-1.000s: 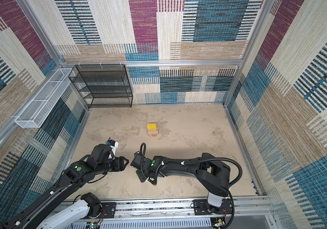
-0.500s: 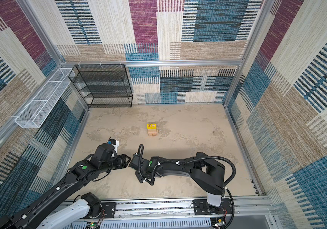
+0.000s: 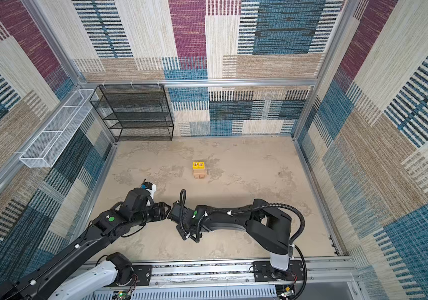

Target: Build the wood block tower

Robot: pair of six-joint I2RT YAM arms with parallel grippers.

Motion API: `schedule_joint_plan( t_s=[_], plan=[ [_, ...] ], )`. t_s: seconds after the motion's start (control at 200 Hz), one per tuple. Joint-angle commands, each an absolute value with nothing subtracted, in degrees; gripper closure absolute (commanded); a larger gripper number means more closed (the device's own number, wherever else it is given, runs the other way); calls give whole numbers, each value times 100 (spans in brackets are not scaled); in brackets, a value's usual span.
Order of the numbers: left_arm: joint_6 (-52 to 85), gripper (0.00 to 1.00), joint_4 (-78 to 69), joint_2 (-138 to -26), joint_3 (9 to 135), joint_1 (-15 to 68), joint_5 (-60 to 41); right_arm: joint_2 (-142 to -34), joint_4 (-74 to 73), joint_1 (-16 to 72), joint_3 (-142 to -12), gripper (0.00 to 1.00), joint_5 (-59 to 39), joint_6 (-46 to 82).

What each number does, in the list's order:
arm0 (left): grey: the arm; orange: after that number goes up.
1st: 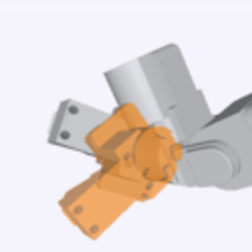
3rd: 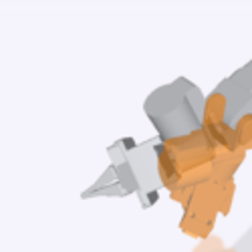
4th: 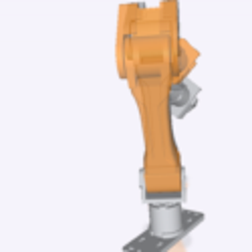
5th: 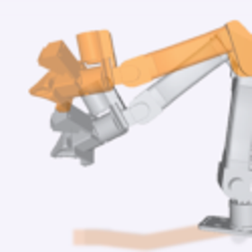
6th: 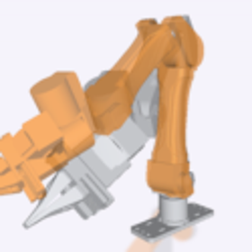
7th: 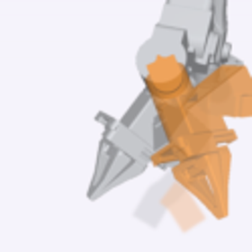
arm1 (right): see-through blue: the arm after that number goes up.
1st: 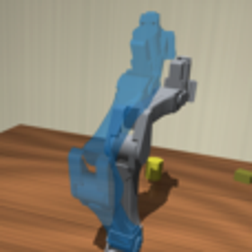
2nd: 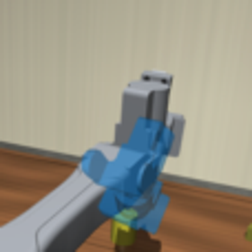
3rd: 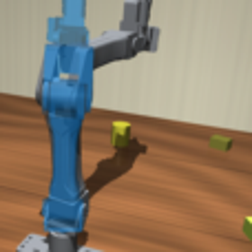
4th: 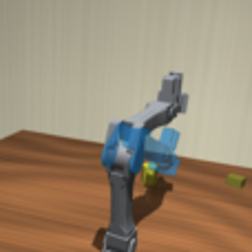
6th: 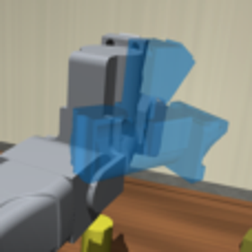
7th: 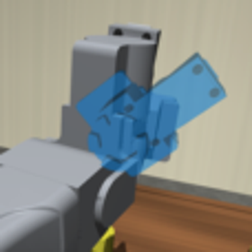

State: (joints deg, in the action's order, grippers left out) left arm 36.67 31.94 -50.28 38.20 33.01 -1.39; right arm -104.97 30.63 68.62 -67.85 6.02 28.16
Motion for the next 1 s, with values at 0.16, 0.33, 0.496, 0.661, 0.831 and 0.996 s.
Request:
schedule_joint_plan(
  t_s=[0.16,0.33,0.496,0.661,0.831,0.996],
  plan=[
    [3646,46,3067,-5003,3814,3296,-53,-10538,3050,6868,-6855,58,677,2752],
    [3612,46,3085,-4948,3810,3289,-25,-10551,3093,6871,-6891,59,685,2716],
    [3612,46,3073,-4924,3794,3287,-10,-10607,3146,6869,-6939,59,752,2695],
    [3588,46,3050,-4930,3788,3278,-26,-10630,3195,6870,-6982,60,804,2667],
    [3587,46,3040,-4927,3787,3270,-35,-10670,3243,6876,-7018,59,831,2668],
    [3577,47,3021,-4929,3787,3261,-55,-10670,3278,6869,-7056,60,857,2653]
  ],
)
